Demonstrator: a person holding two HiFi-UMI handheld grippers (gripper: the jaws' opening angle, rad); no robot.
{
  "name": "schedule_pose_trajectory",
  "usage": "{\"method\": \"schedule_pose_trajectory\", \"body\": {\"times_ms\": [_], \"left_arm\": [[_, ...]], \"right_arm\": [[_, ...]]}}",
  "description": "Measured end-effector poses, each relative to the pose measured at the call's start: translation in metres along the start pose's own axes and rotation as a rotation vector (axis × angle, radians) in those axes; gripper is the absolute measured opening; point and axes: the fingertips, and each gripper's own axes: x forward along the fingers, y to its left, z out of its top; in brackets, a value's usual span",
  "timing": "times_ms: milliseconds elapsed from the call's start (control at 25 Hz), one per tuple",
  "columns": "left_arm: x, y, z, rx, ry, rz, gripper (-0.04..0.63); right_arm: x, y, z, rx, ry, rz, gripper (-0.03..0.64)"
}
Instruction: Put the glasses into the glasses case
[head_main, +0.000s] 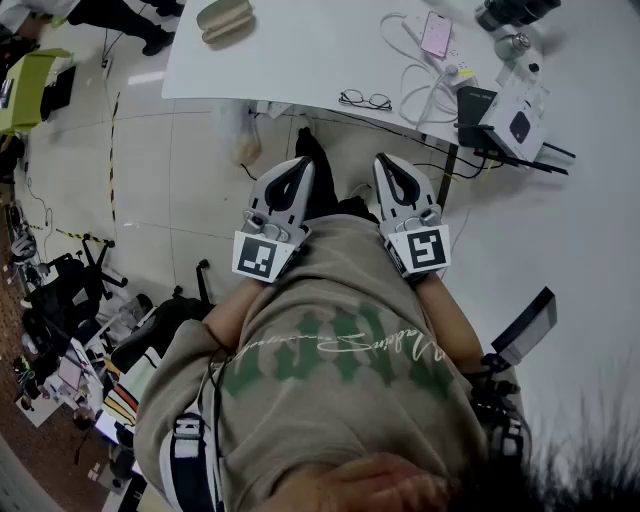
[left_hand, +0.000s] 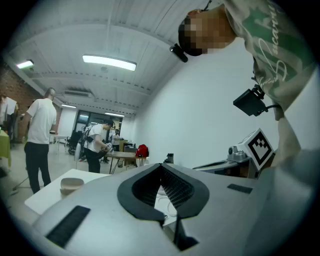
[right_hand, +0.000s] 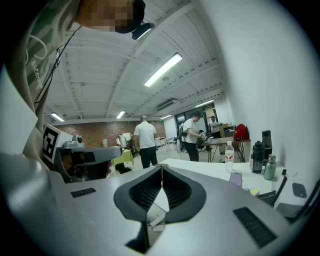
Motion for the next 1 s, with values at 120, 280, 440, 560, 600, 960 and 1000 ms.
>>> {"method": "schedule_pose_trajectory", "body": {"times_ms": [120, 280, 440, 560, 600, 960, 1000], "left_arm": [[0.019, 0.015, 0.006, 0.070, 0.010, -0.057, 0.006], [0.051, 0.052, 0.017, 0.042, -0.006, -0.089, 0.006], [0.074, 0.090, 0.022, 0.010, 0.018, -0.117, 0.006], [0.087, 0.119, 0.025, 0.000, 0.018, -0.113, 0.006], [0.090, 0.128, 0.025, -0.003, 0.022, -0.113, 0.006], [0.114, 0.165, 0.022, -0.094, 0.064, -0.191, 0.006], [0.116, 0.169, 0.022, -0.102, 0.063, -0.195, 0.006]], "right_arm": [[0.024, -0.009, 0.009, -0.019, -0.008, -0.036, 0.012], [0.063, -0.030, 0.024, -0.015, -0.014, -0.086, 0.012], [0.100, -0.036, 0.039, -0.021, -0.009, -0.129, 0.012], [0.126, -0.039, 0.048, -0.027, -0.012, -0.150, 0.012], [0.133, -0.040, 0.050, -0.027, -0.011, -0.158, 0.012], [0.167, -0.053, 0.057, -0.005, 0.032, -0.260, 0.012], [0.168, -0.056, 0.057, -0.004, 0.038, -0.281, 0.012]]}}
